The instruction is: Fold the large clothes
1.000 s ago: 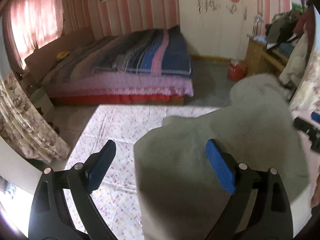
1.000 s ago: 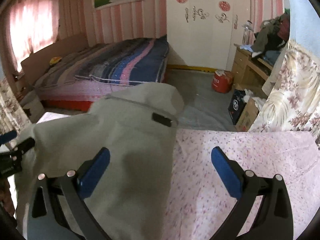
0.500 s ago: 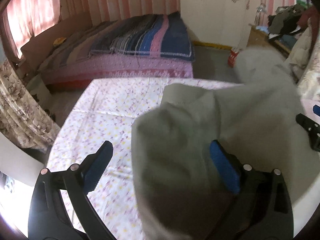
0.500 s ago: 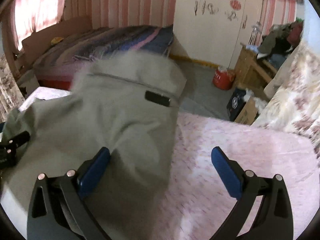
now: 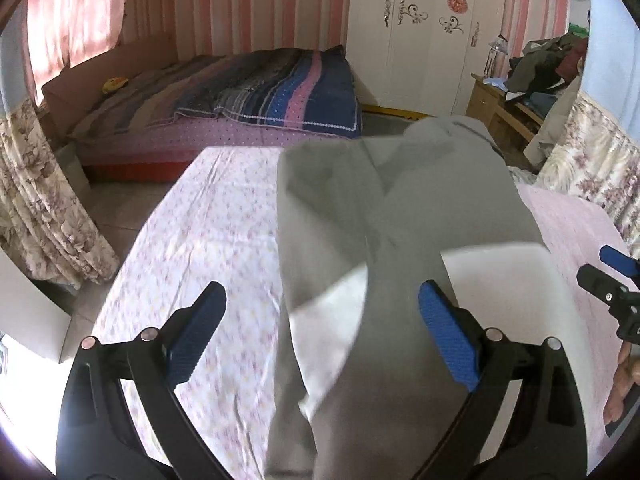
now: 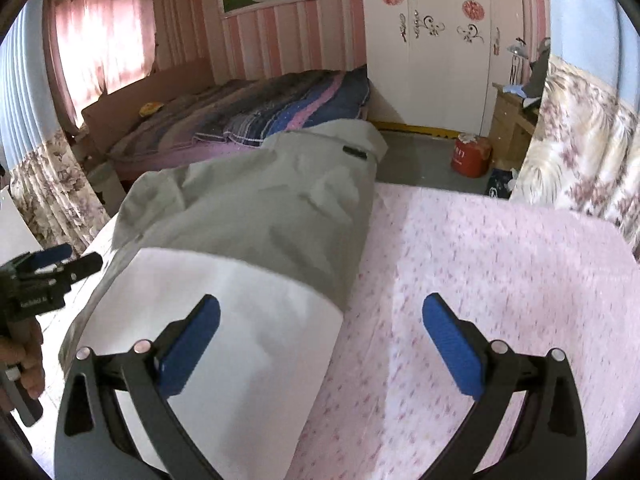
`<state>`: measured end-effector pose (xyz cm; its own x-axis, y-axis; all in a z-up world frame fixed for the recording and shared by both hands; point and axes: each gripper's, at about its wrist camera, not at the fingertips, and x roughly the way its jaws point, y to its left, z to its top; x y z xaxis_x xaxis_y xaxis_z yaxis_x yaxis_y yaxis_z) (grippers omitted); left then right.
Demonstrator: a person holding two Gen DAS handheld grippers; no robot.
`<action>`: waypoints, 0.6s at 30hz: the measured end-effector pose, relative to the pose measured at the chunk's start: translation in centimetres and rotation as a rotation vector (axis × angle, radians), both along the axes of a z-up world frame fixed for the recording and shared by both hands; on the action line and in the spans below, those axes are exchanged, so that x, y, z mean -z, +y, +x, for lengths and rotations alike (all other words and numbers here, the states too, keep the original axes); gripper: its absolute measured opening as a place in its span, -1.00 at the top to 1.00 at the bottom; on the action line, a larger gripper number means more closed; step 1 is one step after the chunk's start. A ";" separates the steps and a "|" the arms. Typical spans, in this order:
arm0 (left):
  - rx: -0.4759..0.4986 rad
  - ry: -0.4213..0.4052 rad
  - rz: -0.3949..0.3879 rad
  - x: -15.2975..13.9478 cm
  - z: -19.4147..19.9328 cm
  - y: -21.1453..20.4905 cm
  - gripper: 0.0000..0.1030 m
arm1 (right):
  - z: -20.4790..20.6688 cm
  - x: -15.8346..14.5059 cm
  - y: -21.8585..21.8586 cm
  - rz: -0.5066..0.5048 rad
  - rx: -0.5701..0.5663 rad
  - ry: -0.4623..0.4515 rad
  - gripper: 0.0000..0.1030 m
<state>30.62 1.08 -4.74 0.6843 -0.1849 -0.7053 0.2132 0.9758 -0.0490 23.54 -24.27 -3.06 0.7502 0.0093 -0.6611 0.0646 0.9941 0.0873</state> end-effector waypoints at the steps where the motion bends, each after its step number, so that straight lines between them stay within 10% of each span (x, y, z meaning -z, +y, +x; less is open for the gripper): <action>1: -0.004 -0.002 0.003 0.2 -0.5 -0.1 -0.87 | -0.3 0.1 0.1 0.000 0.000 0.002 -0.96; 18: -0.016 0.123 -0.060 5.3 0.5 0.6 -0.94 | 3.5 5.2 0.8 0.117 0.010 0.202 -0.94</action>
<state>31.14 1.67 -9.99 0.5964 -0.2191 -0.7722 0.1869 0.9735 -0.1319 26.99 -23.48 -8.25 0.6034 0.0875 -0.7926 0.1023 0.9773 0.1858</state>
